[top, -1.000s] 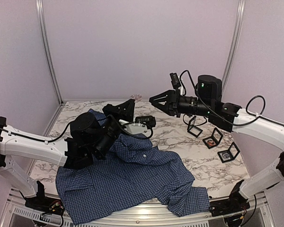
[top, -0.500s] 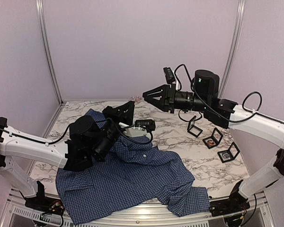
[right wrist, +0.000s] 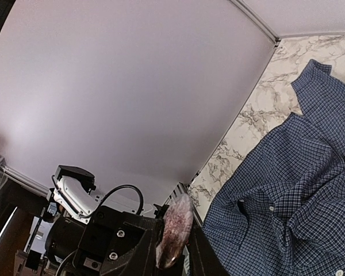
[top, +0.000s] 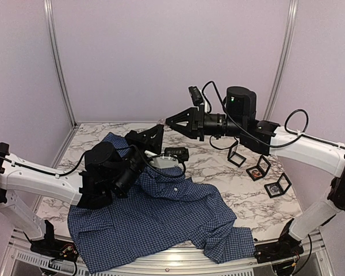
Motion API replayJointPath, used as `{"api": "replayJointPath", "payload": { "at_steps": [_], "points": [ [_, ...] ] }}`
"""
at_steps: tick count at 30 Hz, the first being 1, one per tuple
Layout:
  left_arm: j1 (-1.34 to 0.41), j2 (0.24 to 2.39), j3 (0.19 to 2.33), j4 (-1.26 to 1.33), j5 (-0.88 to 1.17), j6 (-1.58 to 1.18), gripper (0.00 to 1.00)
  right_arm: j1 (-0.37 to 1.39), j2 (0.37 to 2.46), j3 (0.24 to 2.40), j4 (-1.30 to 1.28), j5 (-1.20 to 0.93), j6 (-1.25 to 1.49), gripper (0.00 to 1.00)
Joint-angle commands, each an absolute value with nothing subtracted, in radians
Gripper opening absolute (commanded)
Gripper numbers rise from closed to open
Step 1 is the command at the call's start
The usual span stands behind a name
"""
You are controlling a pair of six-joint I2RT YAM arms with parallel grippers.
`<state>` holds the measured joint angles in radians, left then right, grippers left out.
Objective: Remove the brooch from the garment
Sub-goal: Pass from the left arm to the right, then place the brooch in the brooch box.
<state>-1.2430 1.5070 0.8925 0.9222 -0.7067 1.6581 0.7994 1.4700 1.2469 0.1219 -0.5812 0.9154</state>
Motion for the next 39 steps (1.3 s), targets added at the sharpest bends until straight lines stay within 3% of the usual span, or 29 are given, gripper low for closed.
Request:
{"api": "replayJointPath", "payload": {
  "at_steps": [1, 16, 22, 35, 39],
  "points": [
    [-1.252, 1.503, 0.881, 0.930, -0.696, 1.656, 0.00, 0.808, 1.470, 1.279, 0.152, -0.592, 0.927, 0.17],
    [-1.252, 1.499, 0.873, 0.935, -0.690, 1.660, 0.00, 0.807, 1.448, 1.242, 0.169, -0.583, 0.934, 0.01],
    [-1.252, 1.491, 0.868, 0.936, -0.680, 1.650, 0.30, 0.807, 1.439, 1.240, 0.167, -0.567, 0.933, 0.00],
    [-1.252, 1.446, 0.883, 0.843, -0.692, 1.540, 0.63, 0.807, 1.437, 1.235, 0.181, -0.545, 0.931, 0.00],
    [-1.252, 1.436, 0.880, 0.831, -0.704, 1.494, 0.82, 0.805, 1.432, 1.236, 0.182, -0.533, 0.927, 0.00]
  ]
}}
